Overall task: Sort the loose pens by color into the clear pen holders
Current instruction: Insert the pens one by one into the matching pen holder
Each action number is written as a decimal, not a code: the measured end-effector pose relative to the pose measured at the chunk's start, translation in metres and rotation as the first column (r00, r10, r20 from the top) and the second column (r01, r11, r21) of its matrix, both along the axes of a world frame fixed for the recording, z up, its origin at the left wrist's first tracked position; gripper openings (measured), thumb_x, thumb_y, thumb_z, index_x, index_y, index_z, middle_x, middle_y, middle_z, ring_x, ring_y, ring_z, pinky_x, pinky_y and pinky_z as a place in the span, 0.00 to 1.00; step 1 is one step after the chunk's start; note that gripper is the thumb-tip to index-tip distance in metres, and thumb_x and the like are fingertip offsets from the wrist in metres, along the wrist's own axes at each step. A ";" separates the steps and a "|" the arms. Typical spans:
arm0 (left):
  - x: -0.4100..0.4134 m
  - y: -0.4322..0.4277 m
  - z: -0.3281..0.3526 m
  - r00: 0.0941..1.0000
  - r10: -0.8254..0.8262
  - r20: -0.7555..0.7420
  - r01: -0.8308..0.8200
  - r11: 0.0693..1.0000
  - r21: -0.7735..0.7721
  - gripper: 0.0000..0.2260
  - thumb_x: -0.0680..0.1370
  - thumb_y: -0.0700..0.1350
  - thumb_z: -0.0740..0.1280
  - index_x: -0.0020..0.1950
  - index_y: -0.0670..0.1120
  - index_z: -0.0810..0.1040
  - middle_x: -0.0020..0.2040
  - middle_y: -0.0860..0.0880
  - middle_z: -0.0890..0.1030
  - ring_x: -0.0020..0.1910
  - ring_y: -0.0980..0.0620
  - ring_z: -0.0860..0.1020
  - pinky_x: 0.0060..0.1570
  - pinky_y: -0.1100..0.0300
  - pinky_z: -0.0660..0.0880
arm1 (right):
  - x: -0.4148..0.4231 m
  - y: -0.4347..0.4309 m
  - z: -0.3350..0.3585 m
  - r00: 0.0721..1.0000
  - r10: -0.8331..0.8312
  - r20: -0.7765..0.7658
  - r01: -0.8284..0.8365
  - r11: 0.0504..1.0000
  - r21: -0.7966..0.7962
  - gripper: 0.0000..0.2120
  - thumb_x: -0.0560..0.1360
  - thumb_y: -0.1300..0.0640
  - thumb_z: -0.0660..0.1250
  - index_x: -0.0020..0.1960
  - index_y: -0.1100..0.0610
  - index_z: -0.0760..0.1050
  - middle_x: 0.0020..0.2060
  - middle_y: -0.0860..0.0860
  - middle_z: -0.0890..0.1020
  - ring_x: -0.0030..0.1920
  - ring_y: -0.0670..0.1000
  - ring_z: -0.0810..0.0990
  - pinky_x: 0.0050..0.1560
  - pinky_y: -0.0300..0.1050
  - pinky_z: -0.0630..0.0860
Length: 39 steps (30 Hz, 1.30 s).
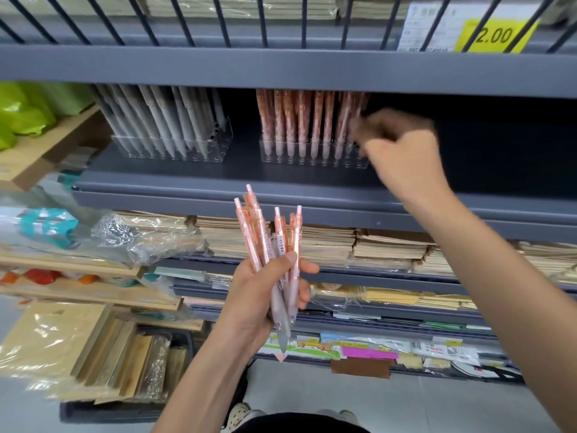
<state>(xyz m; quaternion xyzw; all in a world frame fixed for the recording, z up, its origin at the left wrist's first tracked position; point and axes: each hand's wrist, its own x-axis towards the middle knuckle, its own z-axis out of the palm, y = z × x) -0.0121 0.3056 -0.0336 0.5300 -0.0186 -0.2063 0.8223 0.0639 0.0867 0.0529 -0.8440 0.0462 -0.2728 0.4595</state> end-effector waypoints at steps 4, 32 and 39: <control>0.001 -0.012 -0.003 1.000 -0.001 -0.018 0.000 1.000 -0.015 0.06 0.75 0.44 0.70 0.47 0.42 0.82 0.43 0.38 0.85 0.26 0.48 0.77 0.26 0.59 0.75 | -0.029 0.013 -0.013 0.861 0.324 -0.392 -0.360 0.933 -0.022 0.12 0.72 0.39 0.71 0.39 0.47 0.84 0.34 0.43 0.84 0.36 0.40 0.81 0.40 0.35 0.75; 0.006 -0.042 -0.008 0.998 -0.060 0.013 0.061 0.998 -0.028 0.09 0.75 0.41 0.65 0.50 0.41 0.66 0.30 0.48 0.73 0.21 0.54 0.64 0.20 0.64 0.63 | 0.004 -0.038 0.026 0.966 -0.146 -0.212 0.069 0.941 -0.331 0.17 0.82 0.50 0.56 0.59 0.57 0.79 0.56 0.58 0.82 0.58 0.60 0.79 0.62 0.55 0.73; 0.009 -0.025 -0.008 0.998 -0.058 0.009 0.058 0.998 -0.038 0.08 0.75 0.40 0.65 0.51 0.44 0.67 0.33 0.46 0.73 0.21 0.53 0.65 0.20 0.64 0.64 | 0.035 -0.014 0.042 0.942 -0.204 -0.266 0.070 0.897 -0.437 0.19 0.83 0.47 0.55 0.67 0.55 0.75 0.66 0.54 0.78 0.67 0.57 0.73 0.66 0.47 0.66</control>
